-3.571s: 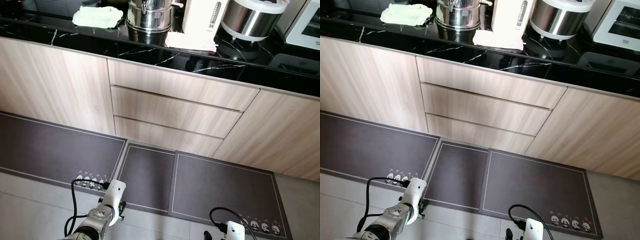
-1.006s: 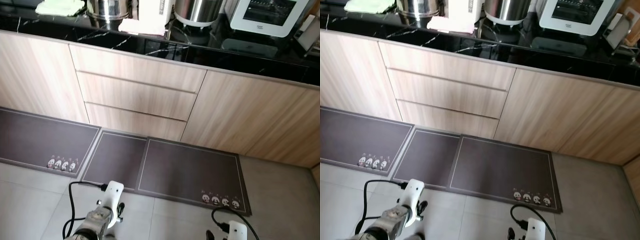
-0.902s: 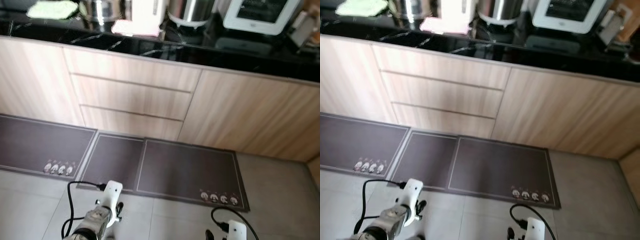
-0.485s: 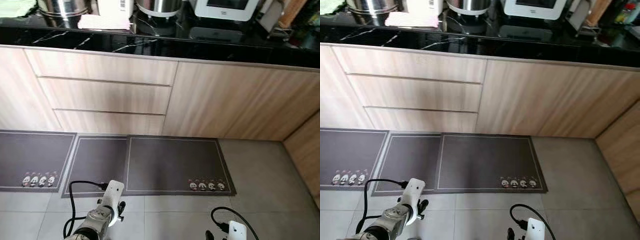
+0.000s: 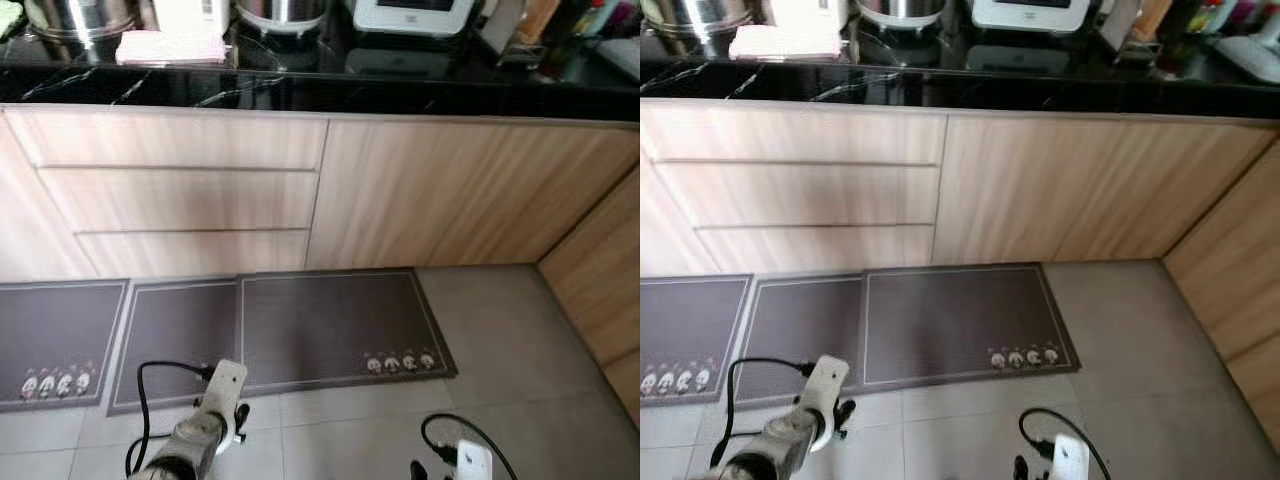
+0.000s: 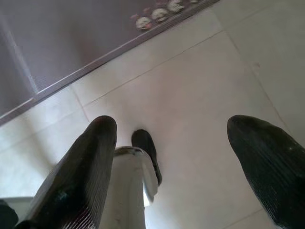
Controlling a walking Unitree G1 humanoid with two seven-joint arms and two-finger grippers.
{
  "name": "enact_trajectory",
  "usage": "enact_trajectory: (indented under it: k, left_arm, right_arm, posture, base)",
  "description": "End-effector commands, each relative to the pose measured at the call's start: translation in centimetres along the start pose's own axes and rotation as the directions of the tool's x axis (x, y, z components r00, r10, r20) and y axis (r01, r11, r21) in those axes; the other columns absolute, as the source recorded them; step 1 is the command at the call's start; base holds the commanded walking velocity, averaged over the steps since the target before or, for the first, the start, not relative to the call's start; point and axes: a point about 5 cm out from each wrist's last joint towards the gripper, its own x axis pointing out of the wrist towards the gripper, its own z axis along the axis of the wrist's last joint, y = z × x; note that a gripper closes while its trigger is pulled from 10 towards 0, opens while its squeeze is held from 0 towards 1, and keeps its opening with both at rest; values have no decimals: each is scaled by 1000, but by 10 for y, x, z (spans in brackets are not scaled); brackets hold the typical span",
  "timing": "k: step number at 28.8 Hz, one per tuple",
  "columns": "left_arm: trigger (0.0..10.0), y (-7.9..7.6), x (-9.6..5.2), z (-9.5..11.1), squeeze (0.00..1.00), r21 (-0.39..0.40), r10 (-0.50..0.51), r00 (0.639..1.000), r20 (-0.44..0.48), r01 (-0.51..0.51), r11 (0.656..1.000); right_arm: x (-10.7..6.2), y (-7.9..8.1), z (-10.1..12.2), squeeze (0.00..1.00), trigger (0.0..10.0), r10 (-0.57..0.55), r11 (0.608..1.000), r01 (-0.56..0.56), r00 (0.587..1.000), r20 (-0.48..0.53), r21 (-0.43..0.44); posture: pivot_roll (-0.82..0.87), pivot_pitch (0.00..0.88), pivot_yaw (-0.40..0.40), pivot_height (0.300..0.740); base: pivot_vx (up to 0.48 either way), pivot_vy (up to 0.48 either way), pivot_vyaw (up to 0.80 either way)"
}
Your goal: Kitchen organization
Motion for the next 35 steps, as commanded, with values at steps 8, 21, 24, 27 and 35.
enact_trajectory:
  k: [8, 21, 24, 27, 35]
  left_arm:
    - [10000, -8, 1, -3, 0, 6, -29, 999, -19, 29, 1000]
    - [10000, -10, 1, 0, 0, 29, -48, 999, -9, 48, 998]
    - [10000, -11, 1, 1, 0, 36, -52, 999, -8, 52, 998]
    - [10000, -12, 1, 1, 0, 41, -58, 998, -13, 59, 997]
    - [10000, -16, 1, 0, 0, 48, -80, 997, -14, 81, 996]
  right_arm:
    - [-2, -5, -3, 0, 10000, -12, 1000, 12, 1000, -12, -1]
    - [-2, -5, -5, 0, 10000, -9, 1000, 9, 1000, -15, -5]
    - [-2, -5, -5, 0, 10000, -6, 1000, 6, 1000, -16, -6]
    - [-2, -4, -5, 0, 10000, -6, 1000, 6, 1000, -16, -6]
    - [-2, -4, -5, 0, 10000, -6, 1000, 6, 1000, -14, -2]
  posture:
    - [145, 141, -149, 740]
    - [147, 126, -142, 740]
    - [148, 122, -141, 740]
    - [149, 122, -141, 740]
    - [145, 134, -142, 740]
  base:
    - [0, 0, -587]
    - [52, 0, -587]
    - [337, 0, -583]
    - [187, 0, -581]
    - [0, 0, -583]
